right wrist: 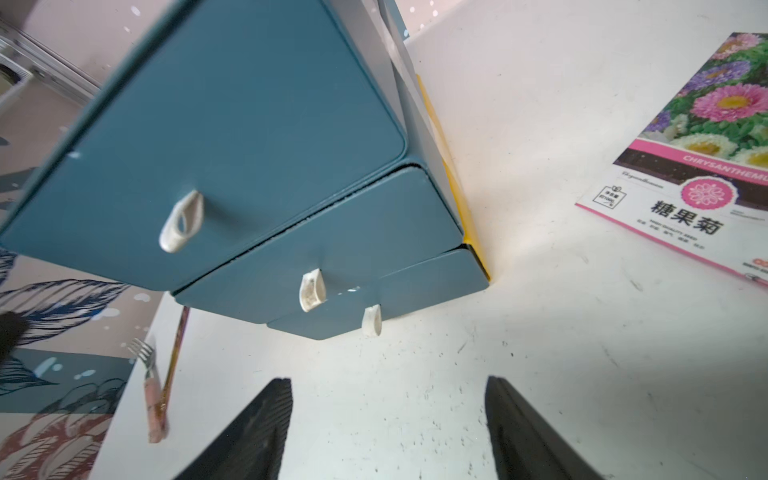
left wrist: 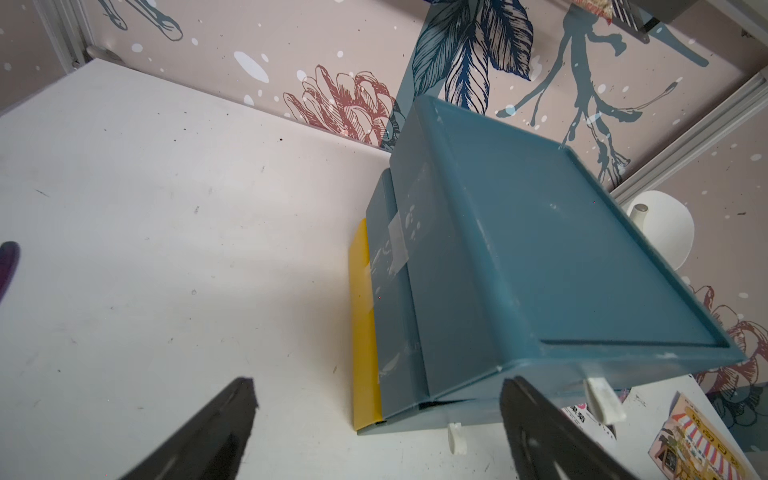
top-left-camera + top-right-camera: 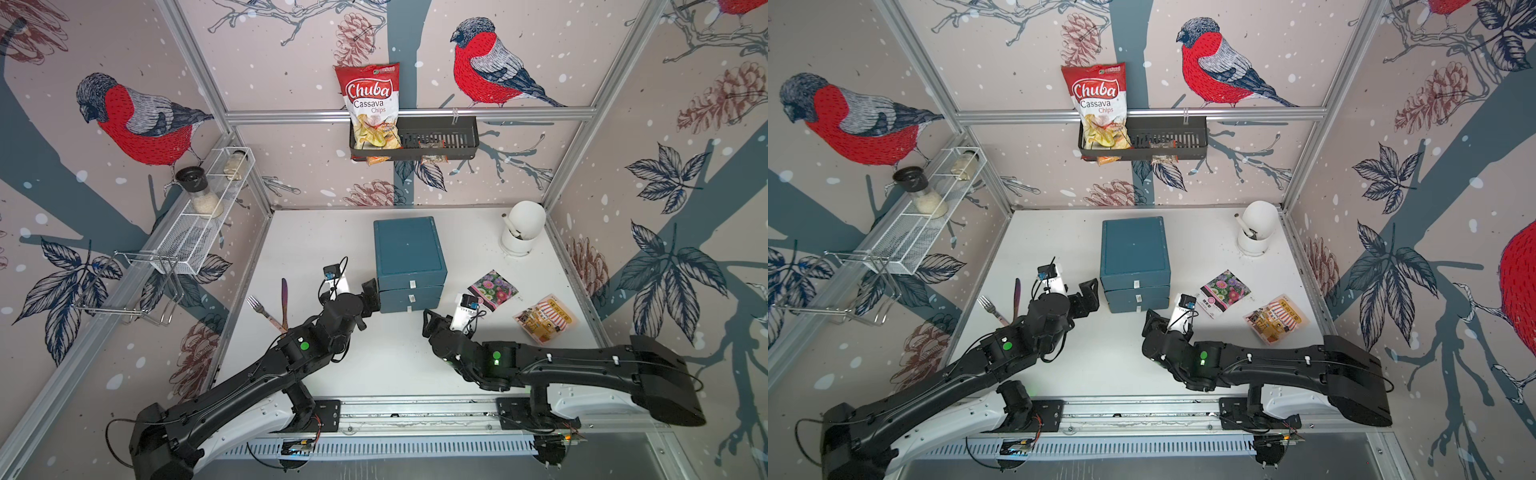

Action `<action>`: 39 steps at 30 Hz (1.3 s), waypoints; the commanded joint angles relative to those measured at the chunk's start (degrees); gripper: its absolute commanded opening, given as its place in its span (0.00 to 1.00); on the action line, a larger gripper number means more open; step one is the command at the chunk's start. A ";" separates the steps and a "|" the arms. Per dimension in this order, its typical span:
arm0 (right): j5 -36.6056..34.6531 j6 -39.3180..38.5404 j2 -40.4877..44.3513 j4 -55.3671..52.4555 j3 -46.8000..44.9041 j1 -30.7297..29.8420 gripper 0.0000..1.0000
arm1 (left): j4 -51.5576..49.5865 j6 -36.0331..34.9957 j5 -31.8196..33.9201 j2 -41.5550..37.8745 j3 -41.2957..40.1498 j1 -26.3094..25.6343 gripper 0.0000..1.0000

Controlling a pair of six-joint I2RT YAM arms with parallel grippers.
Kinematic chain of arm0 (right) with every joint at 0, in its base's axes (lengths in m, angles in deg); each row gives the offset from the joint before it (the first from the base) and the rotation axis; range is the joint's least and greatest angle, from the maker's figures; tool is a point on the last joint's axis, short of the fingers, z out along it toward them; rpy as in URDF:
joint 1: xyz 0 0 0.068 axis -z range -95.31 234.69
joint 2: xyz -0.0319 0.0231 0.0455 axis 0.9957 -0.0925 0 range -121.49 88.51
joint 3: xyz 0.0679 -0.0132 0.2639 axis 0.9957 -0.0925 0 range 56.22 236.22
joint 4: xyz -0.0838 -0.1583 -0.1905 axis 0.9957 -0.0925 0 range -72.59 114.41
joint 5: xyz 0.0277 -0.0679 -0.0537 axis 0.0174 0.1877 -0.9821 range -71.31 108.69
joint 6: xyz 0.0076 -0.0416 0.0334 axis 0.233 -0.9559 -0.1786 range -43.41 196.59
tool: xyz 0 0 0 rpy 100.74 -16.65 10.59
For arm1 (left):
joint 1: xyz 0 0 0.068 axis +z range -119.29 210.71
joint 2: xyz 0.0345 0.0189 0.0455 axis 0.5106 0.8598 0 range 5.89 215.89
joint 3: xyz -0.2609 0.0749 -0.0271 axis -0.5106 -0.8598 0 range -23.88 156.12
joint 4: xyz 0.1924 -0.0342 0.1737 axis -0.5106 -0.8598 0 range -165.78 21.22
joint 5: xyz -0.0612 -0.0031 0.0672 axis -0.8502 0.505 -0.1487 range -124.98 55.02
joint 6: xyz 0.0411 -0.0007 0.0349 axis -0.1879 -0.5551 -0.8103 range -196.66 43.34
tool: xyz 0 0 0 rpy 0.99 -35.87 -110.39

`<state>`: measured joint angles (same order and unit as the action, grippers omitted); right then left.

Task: Take the seed bags out of the drawer
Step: Open the drawer in the storage box.

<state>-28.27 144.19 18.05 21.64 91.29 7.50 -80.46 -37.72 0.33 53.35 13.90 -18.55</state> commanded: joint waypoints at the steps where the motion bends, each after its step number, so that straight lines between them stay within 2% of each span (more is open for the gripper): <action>1: 1.10 -4.14 -3.73 -1.14 3.52 -0.04 0.78 | -8.07 -0.45 -0.44 -0.23 4.01 1.16 0.97; 6: -0.33 -5.60 -6.79 -5.47 9.33 -0.33 0.78 | -10.62 -0.33 4.04 -5.26 6.56 2.55 0.97; 8: -0.31 -5.08 -6.13 -4.93 9.09 -0.53 0.78 | -8.67 -2.71 3.47 -6.88 6.69 3.58 0.97; 11: 0.00 -2.82 -4.58 -2.07 5.17 -0.14 0.78 | -7.19 -4.59 -1.43 -6.14 7.53 6.85 0.97; 13: 1.10 -1.88 -3.84 -0.16 3.03 0.45 0.79 | -7.34 -3.39 -7.17 -3.56 8.34 10.40 0.97; 15: 2.97 -1.98 -3.24 1.60 2.14 0.81 0.80 | -7.06 -2.15 -16.00 -0.35 8.80 14.05 0.97; 17: 2.99 -3.64 -3.02 4.51 1.12 0.64 0.79 | -6.05 -1.55 -20.54 1.76 8.42 15.56 0.97; 22: 1.53 -4.42 -3.00 5.41 0.84 -0.32 0.78 | -2.15 -0.44 -24.78 3.60 7.03 16.37 0.96; 24: 3.87 -5.46 -2.82 7.21 0.26 -0.01 0.78 | -2.00 -0.27 -27.31 5.34 8.22 17.05 0.90; 30: 15.32 -8.98 -2.24 25.07 -6.51 1.59 0.76 | 0.09 -0.93 -32.41 7.47 9.59 18.48 0.86; 35: 15.77 -9.57 -1.61 33.32 -11.47 1.72 0.76 | 1.67 -0.96 -36.70 7.90 9.54 18.51 0.81; 39: 20.19 -9.33 -1.61 38.48 -14.13 4.48 0.76 | 2.17 -1.09 -38.40 7.29 8.33 18.72 0.77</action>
<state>-11.81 135.42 16.26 51.85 78.04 10.91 -80.95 -38.95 -35.03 61.18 22.77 -0.10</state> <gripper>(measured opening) 0.760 0.771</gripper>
